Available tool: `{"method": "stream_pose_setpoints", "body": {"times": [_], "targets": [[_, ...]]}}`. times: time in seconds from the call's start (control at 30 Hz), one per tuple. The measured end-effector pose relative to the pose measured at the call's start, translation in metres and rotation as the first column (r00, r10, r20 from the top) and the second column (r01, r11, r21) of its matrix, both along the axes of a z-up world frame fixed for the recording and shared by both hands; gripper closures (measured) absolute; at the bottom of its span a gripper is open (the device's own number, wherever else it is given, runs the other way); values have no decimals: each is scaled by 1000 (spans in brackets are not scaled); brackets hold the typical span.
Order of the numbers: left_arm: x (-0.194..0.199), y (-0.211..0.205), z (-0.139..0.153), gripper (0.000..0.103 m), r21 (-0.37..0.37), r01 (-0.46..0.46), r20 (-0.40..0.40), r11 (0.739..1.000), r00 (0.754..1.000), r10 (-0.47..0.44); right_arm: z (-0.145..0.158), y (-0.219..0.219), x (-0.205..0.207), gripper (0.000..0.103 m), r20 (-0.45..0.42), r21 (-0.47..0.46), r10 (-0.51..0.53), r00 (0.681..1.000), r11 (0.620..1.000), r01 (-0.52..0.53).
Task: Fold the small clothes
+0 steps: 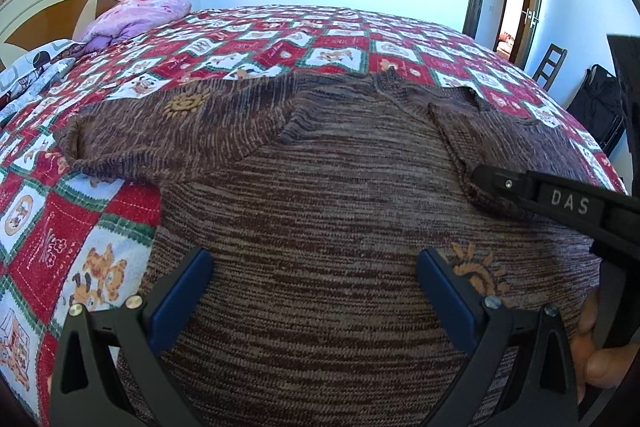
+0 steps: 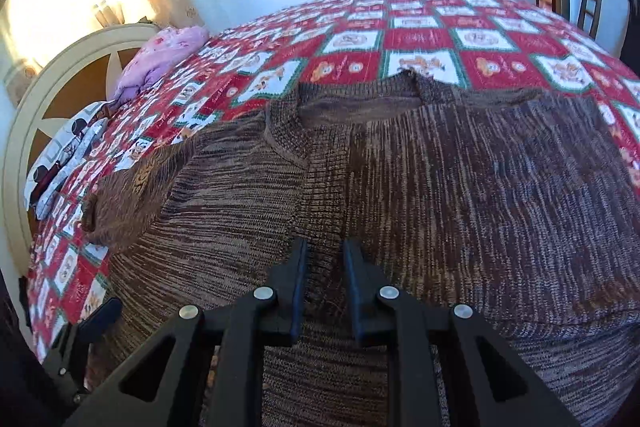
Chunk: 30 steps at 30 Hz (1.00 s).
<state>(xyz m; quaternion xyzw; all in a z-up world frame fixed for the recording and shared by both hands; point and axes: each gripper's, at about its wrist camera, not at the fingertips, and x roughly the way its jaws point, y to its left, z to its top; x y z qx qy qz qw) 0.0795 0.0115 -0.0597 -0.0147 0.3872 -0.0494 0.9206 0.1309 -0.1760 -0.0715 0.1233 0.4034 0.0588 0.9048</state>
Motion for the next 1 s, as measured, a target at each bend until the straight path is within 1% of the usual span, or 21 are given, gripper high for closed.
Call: {"method": "stream_pose_setpoints", "body": {"times": [0.17,0.27,0.3,0.37,0.43,0.5,0.53,0.57,0.6,0.63,0.67,0.73,0.8,0.83,0.87,0.9,0.93,0.97,1.0], "targets": [[1,0,1,0,2,3,-15,1000,1000,-3,0,7,-1,82,12,-71,-2,1000,997,3],[0,5,6,0,-8,43,-46,999,998,-43,2,6,-5,79,20,-53,3,1000,999,-2],[-2,9,8,0,-17,43,-47,999,998,-44,2,5,-6,79,23,-43,2,1000,999,-1],[-6,32,20,0,-34,-10,-18,999,1000,9,2,1,-8,79,29,-17,-1,1000,1000,1],[-5,68,36,0,-75,-104,26,992,994,106,1,-1,-8,79,30,2,-1,1000,1000,1],[1,105,46,0,-135,-201,40,970,977,208,1,-1,-8,78,30,7,-1,1000,1000,1],[10,134,50,0,-197,-274,33,941,958,286,1,-1,-8,78,31,6,-1,1000,1000,0],[17,152,50,0,-239,-317,18,918,943,331,1,-1,-8,78,31,5,0,1000,1000,0],[28,171,49,0,-279,-363,-7,889,926,376,1,0,-7,78,31,4,0,1000,1000,0],[42,191,44,0,-304,-413,-49,858,907,419,1,0,-7,77,31,3,1,1000,1000,-1],[54,202,40,0,-301,-447,-81,842,892,445,1,0,-7,76,32,1,2,999,1000,-3],[81,220,30,1,-261,-503,-127,824,864,488,1,1,-7,75,32,-2,5,999,1000,-5],[101,223,22,1,-217,-510,-144,832,860,489,1,1,-7,75,33,-3,7,999,1000,-6],[115,223,15,4,-180,-511,-162,841,858,487,1,1,-7,75,33,-3,6,999,1000,-6],[122,223,10,9,-158,-515,-176,843,854,489,1,1,-7,75,33,-3,6,999,1000,-6],[126,223,6,10,-143,-520,-184,842,850,494,1,1,-7,74,33,-3,6,999,1000,-6],[128,222,3,12,-122,-523,-167,843,848,502,1,1,-7,74,33,-2,6,999,1000,-6],[126,221,4,17,-104,-520,-146,848,851,505,1,1,-7,74,33,-2,5,999,1000,-5],[125,220,4,20,-83,-517,-128,852,853,505,1,2,-7,74,34,-1,5,999,1000,-5]]}}
